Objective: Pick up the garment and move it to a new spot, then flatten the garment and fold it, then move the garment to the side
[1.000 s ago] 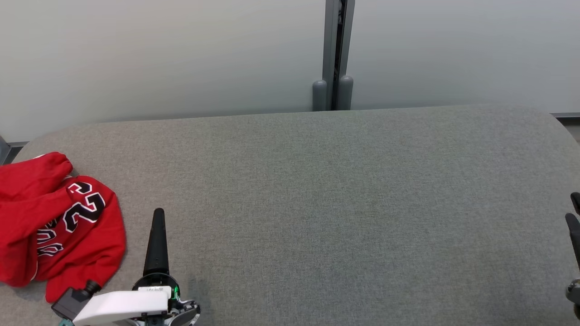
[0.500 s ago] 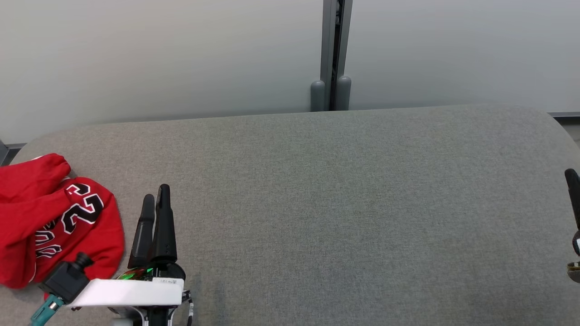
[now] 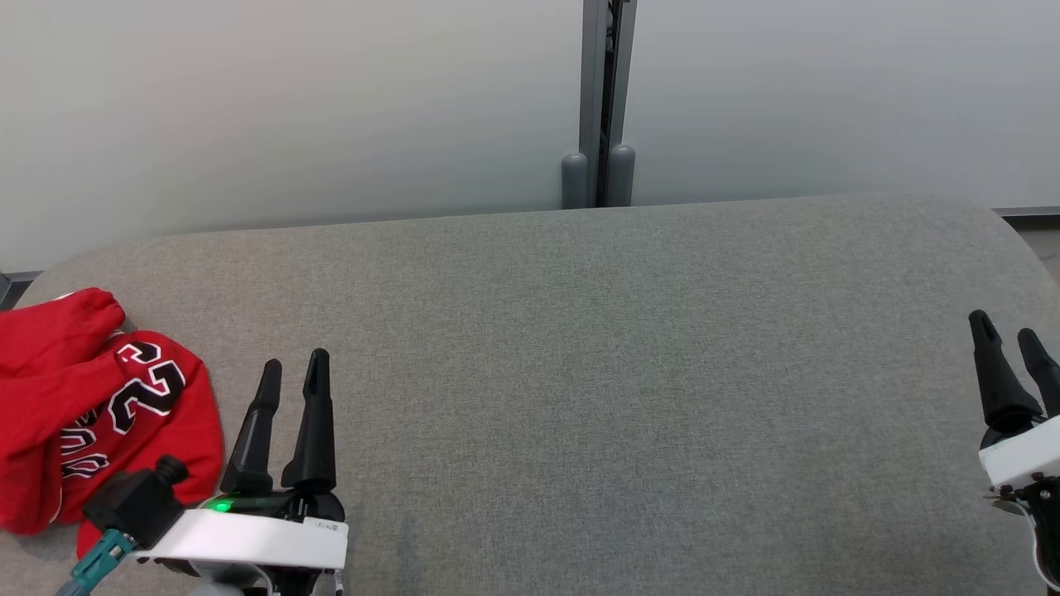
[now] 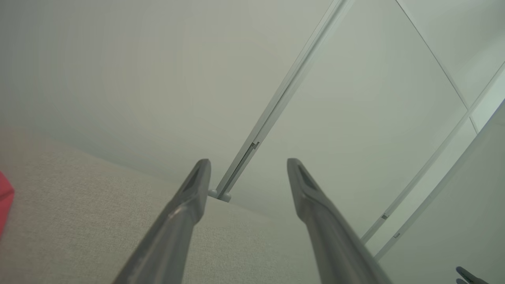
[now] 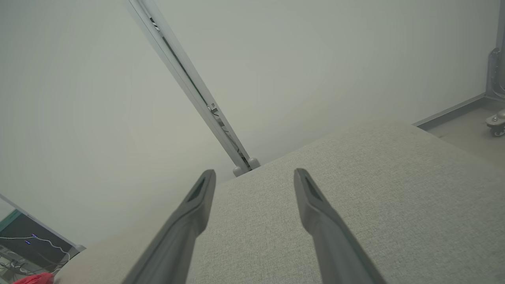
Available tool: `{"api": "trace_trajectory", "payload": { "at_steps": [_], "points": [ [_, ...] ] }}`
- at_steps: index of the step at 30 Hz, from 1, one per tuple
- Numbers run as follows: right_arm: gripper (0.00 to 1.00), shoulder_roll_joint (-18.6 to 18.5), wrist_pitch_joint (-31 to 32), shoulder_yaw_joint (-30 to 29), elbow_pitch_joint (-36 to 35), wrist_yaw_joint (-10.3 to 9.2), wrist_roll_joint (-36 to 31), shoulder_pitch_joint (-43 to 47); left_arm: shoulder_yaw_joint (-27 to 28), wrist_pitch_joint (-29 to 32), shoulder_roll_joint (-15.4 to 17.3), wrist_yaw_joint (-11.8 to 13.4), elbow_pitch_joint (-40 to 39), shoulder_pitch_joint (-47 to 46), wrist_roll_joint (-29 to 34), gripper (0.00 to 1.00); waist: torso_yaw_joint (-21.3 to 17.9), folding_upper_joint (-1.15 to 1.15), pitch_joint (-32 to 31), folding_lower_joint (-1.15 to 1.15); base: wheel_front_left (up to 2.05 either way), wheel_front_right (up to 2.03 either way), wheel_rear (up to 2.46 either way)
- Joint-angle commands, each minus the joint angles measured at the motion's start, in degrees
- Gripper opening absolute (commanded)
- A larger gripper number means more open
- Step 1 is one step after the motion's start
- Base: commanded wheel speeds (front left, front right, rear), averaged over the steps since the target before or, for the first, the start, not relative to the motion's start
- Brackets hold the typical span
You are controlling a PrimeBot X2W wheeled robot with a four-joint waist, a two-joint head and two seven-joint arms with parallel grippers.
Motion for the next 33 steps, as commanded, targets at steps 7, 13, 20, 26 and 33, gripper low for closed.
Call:
{"api": "trace_trajectory", "payload": {
  "at_steps": [7, 13, 20, 26, 33],
  "points": [
    [1.0, -1.06, -3.5, 3.53, 0.21, 0.27, -5.5, 0.67, 1.08, -0.12, 1.14, 1.32, 1.64, -0.36, 6.54, 1.0, -0.3, 0.0, -0.16, 0.0, 0.0, 0.0, 0.0],
    [1.0, -0.74, -5.83, 5.16, 1.4, 0.28, -9.33, 1.63, 1.45, -0.13, 1.49, 2.14, 3.32, 0.05, 10.7, 1.0, -0.47, 0.0, -0.21, 0.0, 0.0, 0.0, 0.0],
    [1.0, -0.33, -8.41, 7.18, 1.8, 0.29, -13.37, 2.52, 2.17, -0.13, 1.49, 2.94, 5.67, -0.11, 14.35, 1.0, -0.64, 0.0, -0.24, 0.0, 0.0, 0.0, 0.0],
    [1.0, 0.28, -10.5, 9.03, 1.89, 0.28, -16.13, 3.01, 3.1, -0.07, 1.91, 3.18, 7.66, -0.67, 16.86, 1.0, -0.79, 0.0, -0.26, 0.0, 0.0, 0.0, 0.0],
    [1.0, 0.75, -12.82, 10.99, 2.33, 0.29, -18.74, 3.95, 3.82, 0.94, 2.25, 3.68, 9.87, -1.13, 19.93, 1.0, -0.88, 0.0, -0.24, 0.0, 0.0, 0.0, 0.0]
  ]
}}
